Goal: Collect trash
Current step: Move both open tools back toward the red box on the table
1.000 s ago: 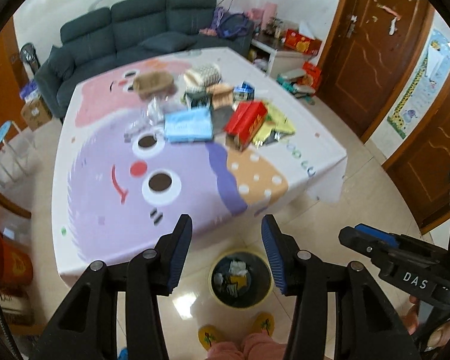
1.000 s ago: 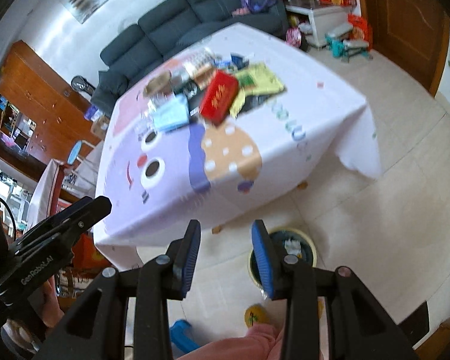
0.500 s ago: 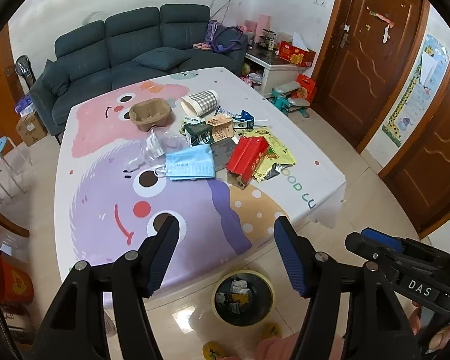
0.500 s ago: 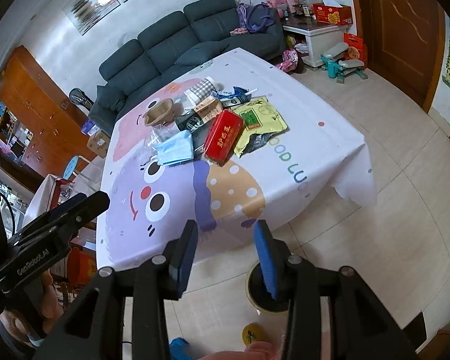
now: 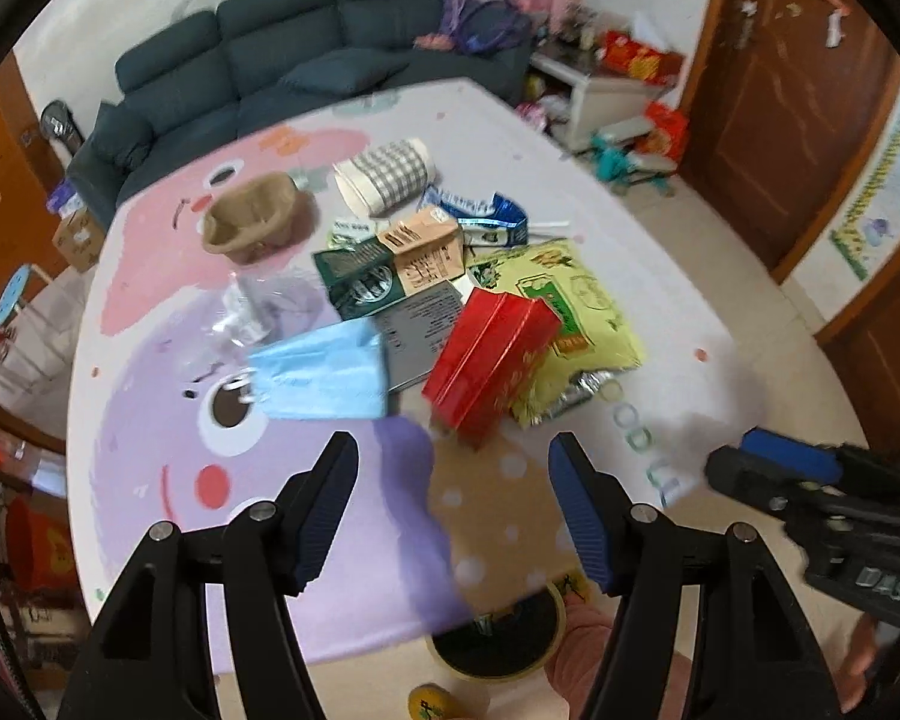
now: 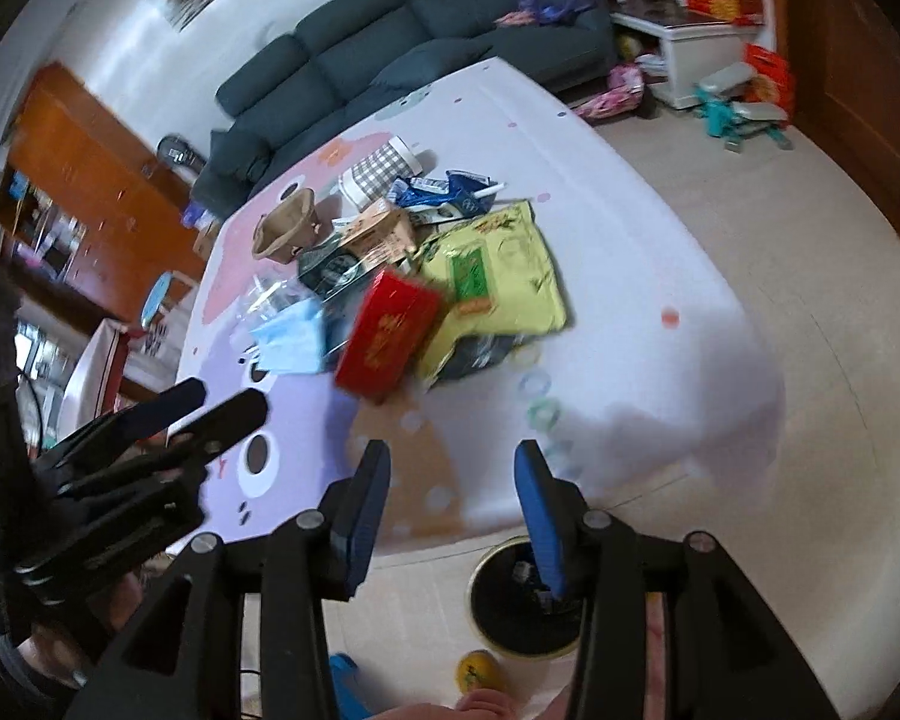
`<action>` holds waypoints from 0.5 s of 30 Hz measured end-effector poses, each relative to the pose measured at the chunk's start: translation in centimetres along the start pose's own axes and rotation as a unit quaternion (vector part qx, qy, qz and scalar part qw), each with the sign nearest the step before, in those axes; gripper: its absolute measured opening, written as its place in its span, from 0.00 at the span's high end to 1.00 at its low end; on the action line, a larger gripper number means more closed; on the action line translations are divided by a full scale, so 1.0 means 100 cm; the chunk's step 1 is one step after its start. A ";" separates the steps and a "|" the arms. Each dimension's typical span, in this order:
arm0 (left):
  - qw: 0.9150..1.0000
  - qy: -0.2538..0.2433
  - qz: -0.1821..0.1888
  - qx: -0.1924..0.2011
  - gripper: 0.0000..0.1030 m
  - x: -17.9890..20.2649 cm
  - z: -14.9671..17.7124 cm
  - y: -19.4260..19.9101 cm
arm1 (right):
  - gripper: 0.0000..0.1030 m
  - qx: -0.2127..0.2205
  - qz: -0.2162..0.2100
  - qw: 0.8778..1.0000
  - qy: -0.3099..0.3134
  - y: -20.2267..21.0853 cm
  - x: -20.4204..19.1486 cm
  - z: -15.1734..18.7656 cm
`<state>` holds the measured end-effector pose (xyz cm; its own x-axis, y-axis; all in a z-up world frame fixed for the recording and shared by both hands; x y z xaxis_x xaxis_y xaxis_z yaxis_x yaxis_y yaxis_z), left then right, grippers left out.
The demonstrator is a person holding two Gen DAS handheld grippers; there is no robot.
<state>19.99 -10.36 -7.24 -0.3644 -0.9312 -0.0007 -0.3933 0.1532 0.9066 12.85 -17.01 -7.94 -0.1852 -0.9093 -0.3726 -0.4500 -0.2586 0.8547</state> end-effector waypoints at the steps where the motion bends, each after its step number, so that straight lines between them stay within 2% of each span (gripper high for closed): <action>1: 1.000 0.006 -0.007 -0.009 0.38 0.005 -0.007 -0.013 | 0.58 -0.007 -0.009 1.000 0.005 -0.004 0.008 -0.010; 8: 0.997 0.031 -0.048 -0.052 0.38 0.020 -0.031 -0.069 | 0.58 -0.074 -0.059 0.995 0.017 -0.048 0.056 -0.062; 15: 0.992 0.064 -0.076 -0.082 0.38 0.017 -0.036 -0.098 | 0.58 -0.131 -0.095 0.987 0.022 -0.093 0.072 -0.080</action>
<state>26.29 -14.59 -14.62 -0.1969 -0.9754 -0.0989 -0.2898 -0.0384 0.9563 22.71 -23.80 -15.66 -0.0780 -0.8486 -0.5232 -0.2308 -0.4951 0.8376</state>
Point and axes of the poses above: each gripper's, at about its wrist camera, not at the fingertips, and y roughly against the way its jaws point, x to its right, z to its underside, the point moved 4 cm from there along -y, roughly the way its jaws point, and after that the axes turned 3 degrees about -x, right-handed, at the moved point
